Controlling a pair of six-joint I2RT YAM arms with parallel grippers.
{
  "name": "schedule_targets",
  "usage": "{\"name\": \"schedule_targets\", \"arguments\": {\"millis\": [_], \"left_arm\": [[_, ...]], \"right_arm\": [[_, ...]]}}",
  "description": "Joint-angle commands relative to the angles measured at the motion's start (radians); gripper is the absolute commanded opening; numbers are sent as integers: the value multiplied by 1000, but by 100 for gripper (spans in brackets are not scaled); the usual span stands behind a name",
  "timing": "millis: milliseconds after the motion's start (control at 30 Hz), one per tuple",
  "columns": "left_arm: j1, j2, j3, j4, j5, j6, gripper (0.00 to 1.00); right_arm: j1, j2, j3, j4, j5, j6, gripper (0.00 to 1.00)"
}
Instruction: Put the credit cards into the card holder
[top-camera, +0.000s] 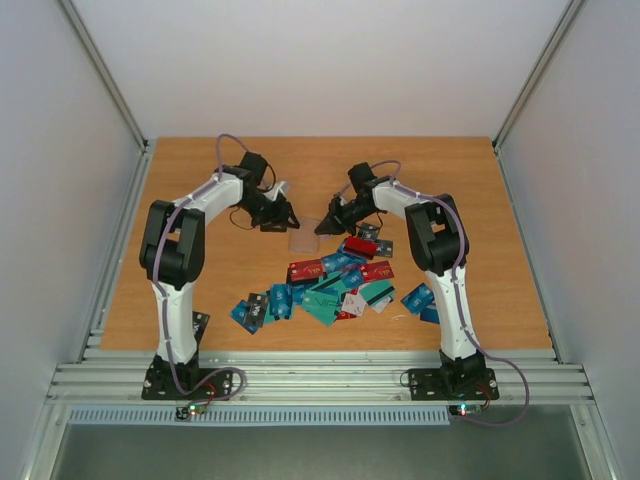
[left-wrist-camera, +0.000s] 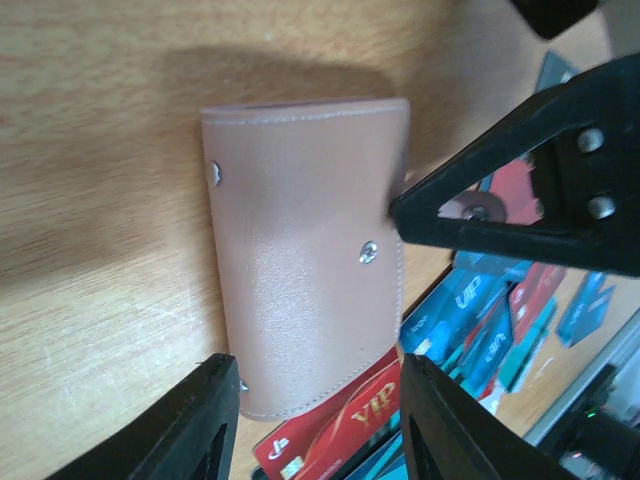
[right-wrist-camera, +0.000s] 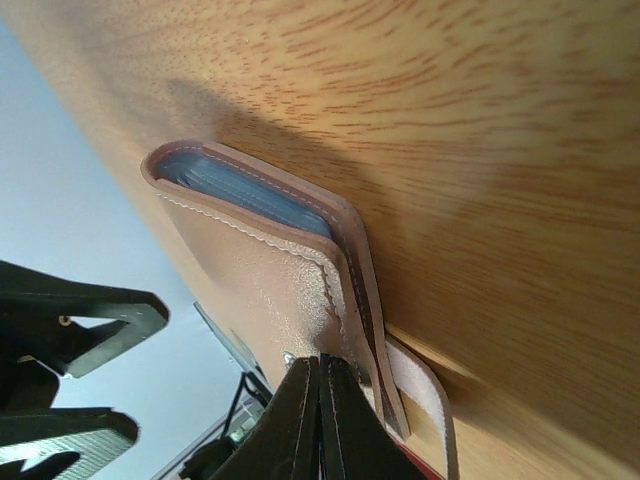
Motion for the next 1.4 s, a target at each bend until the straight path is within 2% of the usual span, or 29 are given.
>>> {"name": "schedule_targets", "arguments": {"millis": [0, 267, 533, 833, 967, 1167, 1367], "left_arm": [[-24, 52, 27, -56, -45, 100, 47], [-52, 96, 33, -41, -57, 118, 51], [-57, 134, 33, -32, -132, 103, 40], [-58, 153, 41, -41, -152, 81, 34], [-58, 156, 47, -51, -148, 77, 34], [-62, 156, 48, -55, -142, 76, 34], [-64, 158, 51, -57, -138, 69, 34]], "right_arm": [[9, 33, 17, -49, 52, -16, 3], [13, 36, 35, -64, 55, -22, 3], [15, 33, 91, -107, 54, -53, 5], [-3, -54, 159, -178, 35, -134, 15], [-41, -144, 115, -224, 90, -194, 20], [-93, -231, -52, -254, 236, -278, 19], [-94, -214, -150, -171, 203, -256, 16]]}}
